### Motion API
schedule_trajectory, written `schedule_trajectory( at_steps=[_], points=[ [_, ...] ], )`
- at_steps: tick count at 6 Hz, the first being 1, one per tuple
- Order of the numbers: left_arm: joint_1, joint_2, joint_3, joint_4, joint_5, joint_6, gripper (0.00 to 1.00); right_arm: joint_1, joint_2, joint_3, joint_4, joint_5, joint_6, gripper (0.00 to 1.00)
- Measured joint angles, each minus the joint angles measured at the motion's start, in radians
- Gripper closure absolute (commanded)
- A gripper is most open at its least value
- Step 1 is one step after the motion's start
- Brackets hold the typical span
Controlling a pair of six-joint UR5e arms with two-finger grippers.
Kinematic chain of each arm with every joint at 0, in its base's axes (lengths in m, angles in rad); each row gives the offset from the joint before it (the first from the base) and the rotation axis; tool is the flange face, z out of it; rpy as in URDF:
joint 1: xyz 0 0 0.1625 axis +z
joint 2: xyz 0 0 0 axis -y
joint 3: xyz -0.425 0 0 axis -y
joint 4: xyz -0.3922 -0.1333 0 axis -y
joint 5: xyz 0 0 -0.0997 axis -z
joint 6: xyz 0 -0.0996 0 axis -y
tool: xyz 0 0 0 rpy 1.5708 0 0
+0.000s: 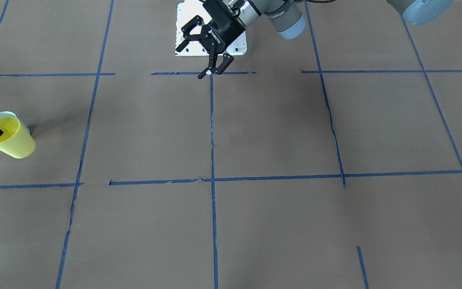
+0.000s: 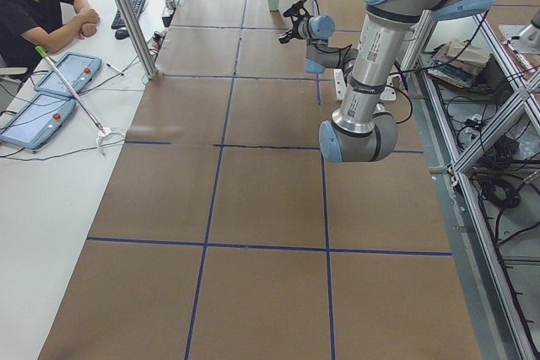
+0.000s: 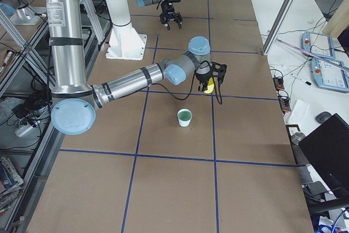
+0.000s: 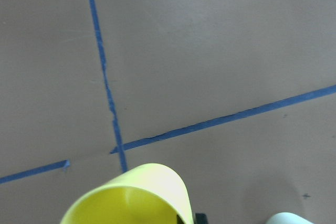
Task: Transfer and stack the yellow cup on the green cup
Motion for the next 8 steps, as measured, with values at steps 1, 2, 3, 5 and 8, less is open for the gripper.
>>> schedule_trajectory(
  at_steps=[1,2,3,5,8],
  points=[
    [-0.016,-0.001,0.000,0.033,-0.002,-0.056,0.00,0.024,-0.073,0.014,0.000,-0.001,-0.091,1.00],
    [-0.037,-0.003,-0.001,0.078,-0.006,-0.104,0.00,0.031,-0.120,0.018,-0.002,-0.001,-0.148,1.00],
    [-0.067,-0.003,-0.006,0.157,-0.025,-0.128,0.00,0.032,-0.147,0.018,-0.002,-0.001,-0.184,1.00],
    [-0.211,-0.002,-0.028,0.414,-0.225,-0.138,0.00,0.028,-0.162,0.015,-0.004,-0.001,-0.214,1.00],
    [-0.429,0.011,-0.030,0.760,-0.460,-0.136,0.00,0.003,-0.175,0.011,-0.006,0.001,-0.221,1.00]
  ],
)
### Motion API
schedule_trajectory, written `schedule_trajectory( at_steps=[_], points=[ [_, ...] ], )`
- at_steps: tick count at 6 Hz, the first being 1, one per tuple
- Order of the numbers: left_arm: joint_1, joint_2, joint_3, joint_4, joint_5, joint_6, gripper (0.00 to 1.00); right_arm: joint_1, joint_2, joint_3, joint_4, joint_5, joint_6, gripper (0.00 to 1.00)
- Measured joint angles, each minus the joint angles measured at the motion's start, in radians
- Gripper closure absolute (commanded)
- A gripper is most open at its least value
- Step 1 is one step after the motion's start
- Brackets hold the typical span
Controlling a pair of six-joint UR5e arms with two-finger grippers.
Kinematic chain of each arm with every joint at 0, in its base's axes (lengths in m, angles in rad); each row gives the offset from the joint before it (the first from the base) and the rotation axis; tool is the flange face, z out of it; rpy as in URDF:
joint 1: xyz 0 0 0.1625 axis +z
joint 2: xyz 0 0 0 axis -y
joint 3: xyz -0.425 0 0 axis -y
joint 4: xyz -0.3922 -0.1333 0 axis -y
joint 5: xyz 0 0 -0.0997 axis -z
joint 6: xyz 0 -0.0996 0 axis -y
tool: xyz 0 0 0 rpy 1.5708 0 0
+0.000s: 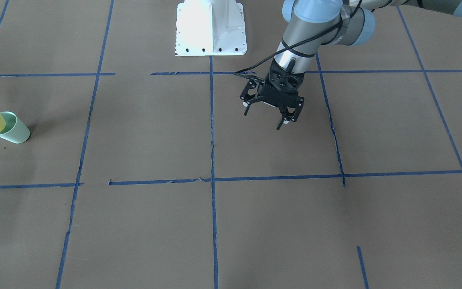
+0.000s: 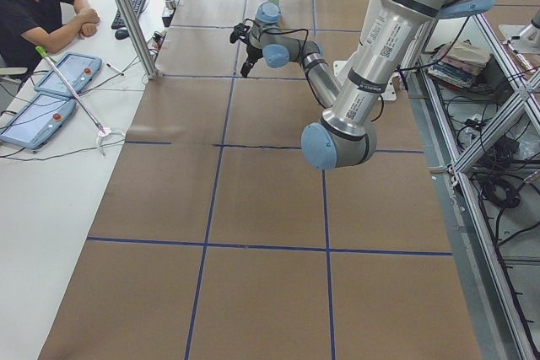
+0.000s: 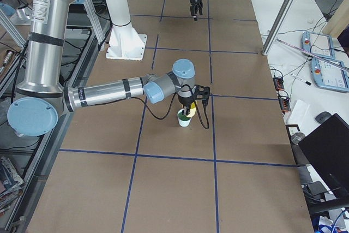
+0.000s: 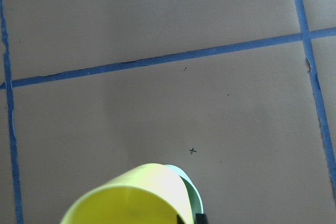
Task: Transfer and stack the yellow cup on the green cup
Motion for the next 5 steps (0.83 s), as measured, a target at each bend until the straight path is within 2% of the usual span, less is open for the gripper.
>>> schedule_trajectory(
  at_steps=[1,2,3,4,5],
  points=[
    [-0.046,0.001,0.006,0.091,-0.064,0.005,0.00,-0.008,-0.006,-0.001,0.000,0.002,-0.003,1.00],
    [-0.064,0.001,0.010,0.128,-0.098,0.008,0.00,-0.017,-0.011,-0.002,0.000,0.005,-0.004,1.00],
    [-0.071,0.001,0.012,0.140,-0.109,0.009,0.00,-0.026,-0.015,-0.002,0.000,0.008,-0.004,0.88],
    [-0.077,0.001,0.012,0.143,-0.113,0.008,0.00,-0.031,-0.022,-0.003,0.000,0.008,-0.005,0.01],
    [-0.081,0.001,0.013,0.144,-0.114,0.008,0.00,-0.036,-0.027,-0.006,0.000,0.006,-0.005,0.00]
  ],
)
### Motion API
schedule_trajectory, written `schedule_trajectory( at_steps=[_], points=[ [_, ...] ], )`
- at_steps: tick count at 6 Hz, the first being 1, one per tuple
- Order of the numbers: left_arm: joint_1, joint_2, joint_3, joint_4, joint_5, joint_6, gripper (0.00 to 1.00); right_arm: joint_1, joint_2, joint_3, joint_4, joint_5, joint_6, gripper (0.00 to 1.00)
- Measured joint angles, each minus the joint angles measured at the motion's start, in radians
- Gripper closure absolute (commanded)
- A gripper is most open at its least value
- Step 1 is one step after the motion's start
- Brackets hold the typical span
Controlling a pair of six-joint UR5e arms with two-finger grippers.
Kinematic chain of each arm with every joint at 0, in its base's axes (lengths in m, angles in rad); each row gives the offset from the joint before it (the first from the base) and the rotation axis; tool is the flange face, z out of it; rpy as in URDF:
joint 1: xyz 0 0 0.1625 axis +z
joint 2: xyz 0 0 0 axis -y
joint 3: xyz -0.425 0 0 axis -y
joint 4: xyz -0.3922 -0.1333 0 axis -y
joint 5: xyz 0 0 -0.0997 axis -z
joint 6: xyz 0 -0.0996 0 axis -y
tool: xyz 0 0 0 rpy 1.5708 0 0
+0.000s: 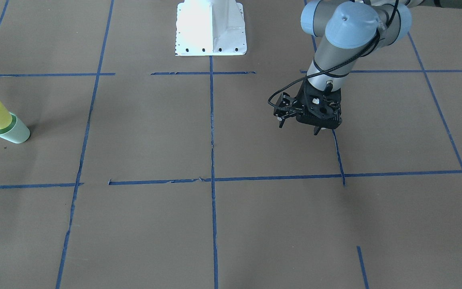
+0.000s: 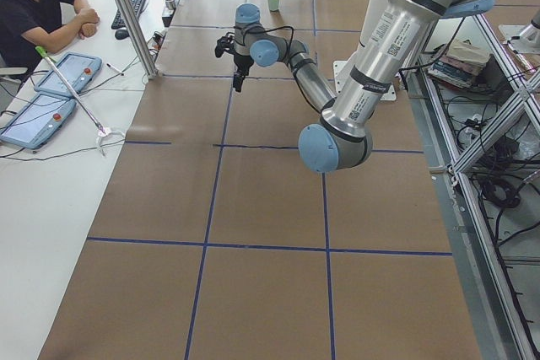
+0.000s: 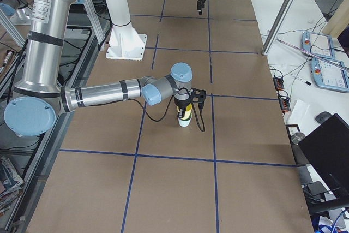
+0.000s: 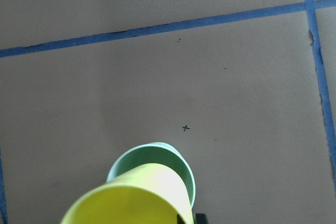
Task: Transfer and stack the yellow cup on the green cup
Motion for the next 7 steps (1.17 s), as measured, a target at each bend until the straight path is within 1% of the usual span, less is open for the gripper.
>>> schedule_trajectory(
  at_steps=[3,4,5,6,7],
  points=[
    [-0.017,0.036,0.001,0.001,-0.004,0.027,0.00,-0.022,0.002,-0.006,-0.001,0.008,-0.018,0.00],
    [-0.039,0.071,0.002,0.002,-0.006,0.100,0.00,-0.010,0.003,-0.010,-0.003,0.019,-0.057,0.00],
    [-0.084,0.121,0.002,0.002,-0.022,0.215,0.00,0.031,0.006,-0.021,-0.006,0.025,-0.112,0.00],
    [-0.165,0.186,0.004,0.003,-0.067,0.363,0.00,0.092,0.010,-0.031,-0.033,0.032,-0.192,0.00],
    [-0.271,0.253,0.015,0.010,-0.131,0.526,0.01,0.167,0.032,-0.037,-0.117,0.039,-0.315,0.00]
  ],
)
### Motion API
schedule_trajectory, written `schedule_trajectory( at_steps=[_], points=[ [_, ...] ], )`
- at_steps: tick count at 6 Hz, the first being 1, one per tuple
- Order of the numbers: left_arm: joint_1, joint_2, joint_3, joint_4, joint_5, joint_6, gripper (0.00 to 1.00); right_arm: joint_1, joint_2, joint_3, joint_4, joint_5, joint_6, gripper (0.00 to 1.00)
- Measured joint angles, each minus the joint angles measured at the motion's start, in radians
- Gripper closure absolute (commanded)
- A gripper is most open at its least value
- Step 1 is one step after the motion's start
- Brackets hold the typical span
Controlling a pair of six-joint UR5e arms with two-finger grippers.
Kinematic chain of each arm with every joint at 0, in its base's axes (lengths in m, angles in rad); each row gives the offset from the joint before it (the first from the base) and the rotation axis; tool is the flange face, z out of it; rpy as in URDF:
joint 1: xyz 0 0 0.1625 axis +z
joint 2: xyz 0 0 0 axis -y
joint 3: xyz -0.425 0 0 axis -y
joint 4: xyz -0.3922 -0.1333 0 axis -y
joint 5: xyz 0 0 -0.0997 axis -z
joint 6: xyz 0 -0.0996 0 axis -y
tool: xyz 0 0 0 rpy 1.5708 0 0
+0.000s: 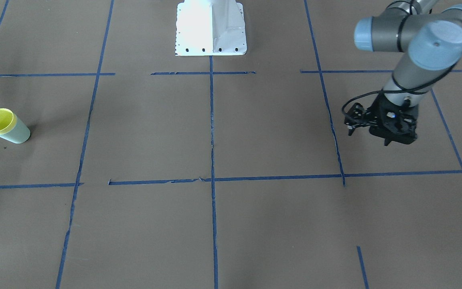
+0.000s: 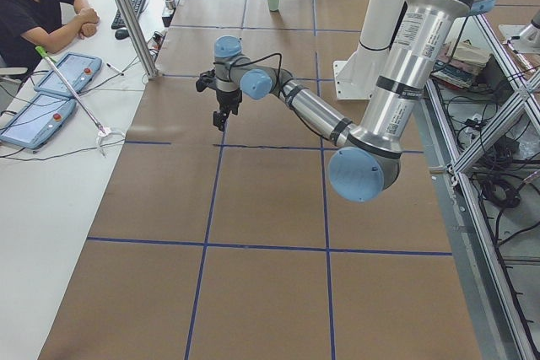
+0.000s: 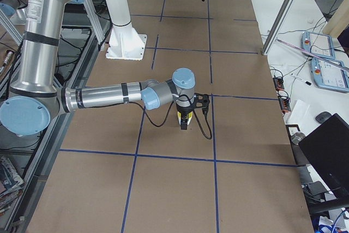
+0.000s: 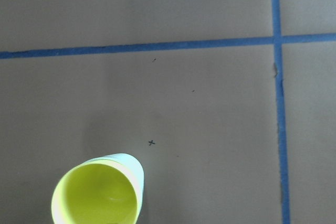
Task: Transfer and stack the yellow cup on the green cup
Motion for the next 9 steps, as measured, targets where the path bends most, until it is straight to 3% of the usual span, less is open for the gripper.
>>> schedule_trajectory(
  at_steps=[2,3,5,9],
  points=[
    [-0.229,0.061,0.089,0.081,-0.086,0.317,0.01,0.147,0.091,-0.014,-0.260,0.002,-0.298,0.00],
    [-0.323,0.066,0.134,0.144,-0.110,0.400,0.00,0.189,0.112,-0.030,-0.328,0.000,-0.401,0.00],
    [-0.427,0.136,0.186,0.194,-0.139,0.445,0.00,0.218,0.112,-0.050,-0.357,0.004,-0.461,0.00],
    [-0.443,0.267,0.159,0.180,-0.158,0.450,0.00,0.226,0.094,-0.064,-0.353,0.005,-0.467,0.00]
  ],
)
